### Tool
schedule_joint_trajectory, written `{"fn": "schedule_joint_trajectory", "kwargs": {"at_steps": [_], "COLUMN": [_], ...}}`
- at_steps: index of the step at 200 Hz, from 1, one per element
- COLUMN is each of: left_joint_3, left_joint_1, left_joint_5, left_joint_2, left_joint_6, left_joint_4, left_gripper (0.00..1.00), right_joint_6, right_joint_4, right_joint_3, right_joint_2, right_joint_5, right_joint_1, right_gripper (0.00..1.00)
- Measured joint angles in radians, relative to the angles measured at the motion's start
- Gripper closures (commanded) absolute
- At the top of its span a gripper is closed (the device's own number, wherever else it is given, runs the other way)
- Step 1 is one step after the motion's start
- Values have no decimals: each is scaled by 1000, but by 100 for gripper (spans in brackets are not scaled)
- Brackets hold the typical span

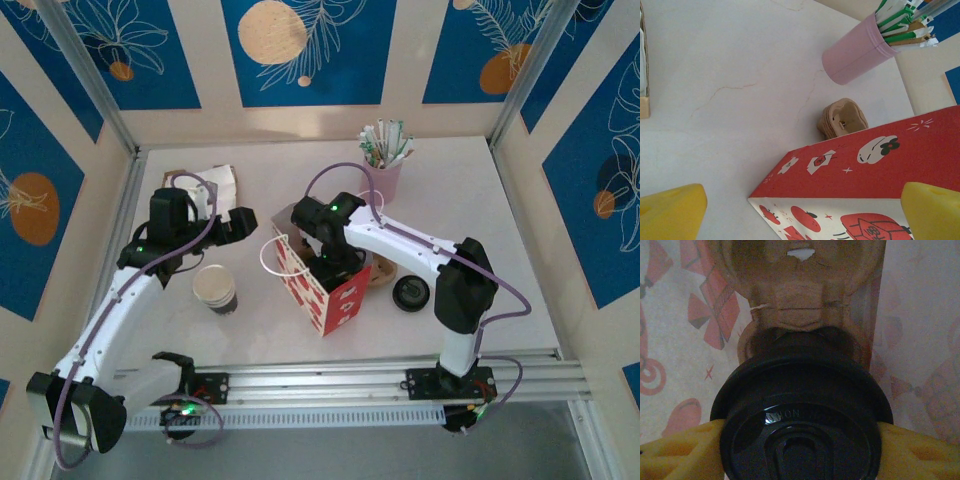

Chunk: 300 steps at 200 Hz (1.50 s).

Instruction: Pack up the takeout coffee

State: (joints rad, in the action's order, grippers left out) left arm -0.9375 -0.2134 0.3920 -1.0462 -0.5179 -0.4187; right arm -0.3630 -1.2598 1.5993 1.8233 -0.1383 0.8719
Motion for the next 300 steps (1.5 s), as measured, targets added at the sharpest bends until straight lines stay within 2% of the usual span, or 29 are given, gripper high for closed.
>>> {"fn": "schedule_joint_trajectory", "kwargs": {"at_steps": [300], "left_joint_3": [0], "left_joint_1": [0], "left_joint_5": [0], "left_joint_2": [0], "left_joint_6": [0], "left_joint_4": [14], "left_gripper": [0], "right_joint_6": [4], "right_joint_4": [15], "right_joint_3": [-9], "right_joint_2": [1], "right_joint_5": [12], "right_joint_1": [-9], "right_gripper": [33]}}
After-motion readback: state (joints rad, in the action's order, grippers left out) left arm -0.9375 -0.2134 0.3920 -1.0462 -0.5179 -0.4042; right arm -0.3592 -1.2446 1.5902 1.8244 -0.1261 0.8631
